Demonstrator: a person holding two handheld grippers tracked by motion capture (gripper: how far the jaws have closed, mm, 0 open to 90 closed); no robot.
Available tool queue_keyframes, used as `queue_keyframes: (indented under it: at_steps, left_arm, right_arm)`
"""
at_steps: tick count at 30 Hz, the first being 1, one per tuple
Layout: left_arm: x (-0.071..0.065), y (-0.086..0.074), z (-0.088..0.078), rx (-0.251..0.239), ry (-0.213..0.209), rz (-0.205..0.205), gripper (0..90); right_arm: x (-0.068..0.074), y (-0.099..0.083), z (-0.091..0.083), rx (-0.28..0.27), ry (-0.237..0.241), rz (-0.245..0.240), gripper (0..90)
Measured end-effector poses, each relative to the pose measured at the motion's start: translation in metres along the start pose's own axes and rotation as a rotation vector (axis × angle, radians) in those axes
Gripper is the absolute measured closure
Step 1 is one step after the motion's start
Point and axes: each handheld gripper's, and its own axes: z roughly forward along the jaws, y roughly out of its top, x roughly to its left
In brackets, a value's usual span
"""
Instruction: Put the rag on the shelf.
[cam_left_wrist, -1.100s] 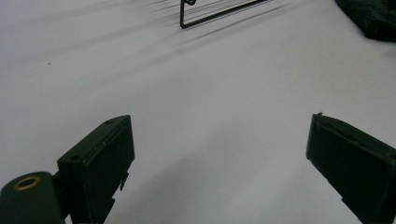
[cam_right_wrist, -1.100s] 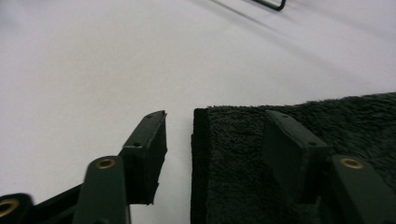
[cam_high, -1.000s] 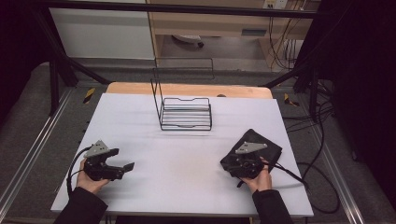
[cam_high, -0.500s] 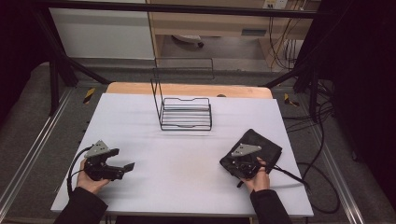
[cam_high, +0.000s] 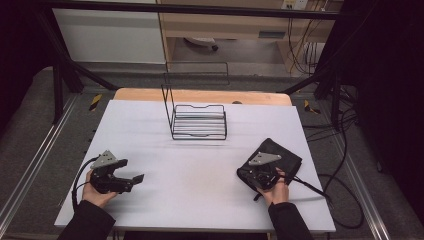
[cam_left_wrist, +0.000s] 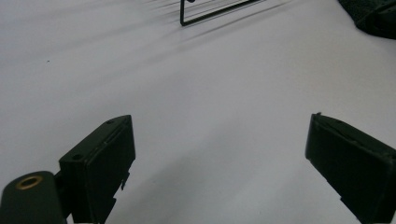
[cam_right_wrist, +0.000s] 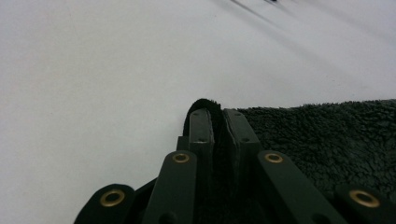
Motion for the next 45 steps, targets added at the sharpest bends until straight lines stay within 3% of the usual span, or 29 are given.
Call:
queue_keyframes:
  at_steps: [3, 8, 16, 35, 45]
  left_arm:
    - [0.0, 0.0, 0.0, 0.001, 0.001, 0.0, 8.3]
    - [0.0, 0.0, 0.0, 0.0, 0.002, 0.001, 8.4]
    - [0.0, 0.0, 0.0, 0.001, 0.004, 0.001, 8.4]
    - [0.001, 0.0, 0.0, 0.007, 0.01, 0.004, 8.4]
    - [0.001, 0.0, 0.001, 0.007, 0.01, 0.004, 8.3]
  right_arm:
    - [0.006, 0.005, -0.003, -0.015, -0.026, -0.031, 84.2]
    - [0.007, 0.006, -0.005, -0.04, -0.031, -0.033, 84.8]
    - [0.011, 0.009, -0.008, -0.064, 0.003, -0.031, 84.9]
    - [0.046, 0.03, 0.004, -0.097, 0.145, -0.063, 85.0]
    - [0.066, 0.042, 0.013, -0.084, 0.183, -0.085, 85.0]
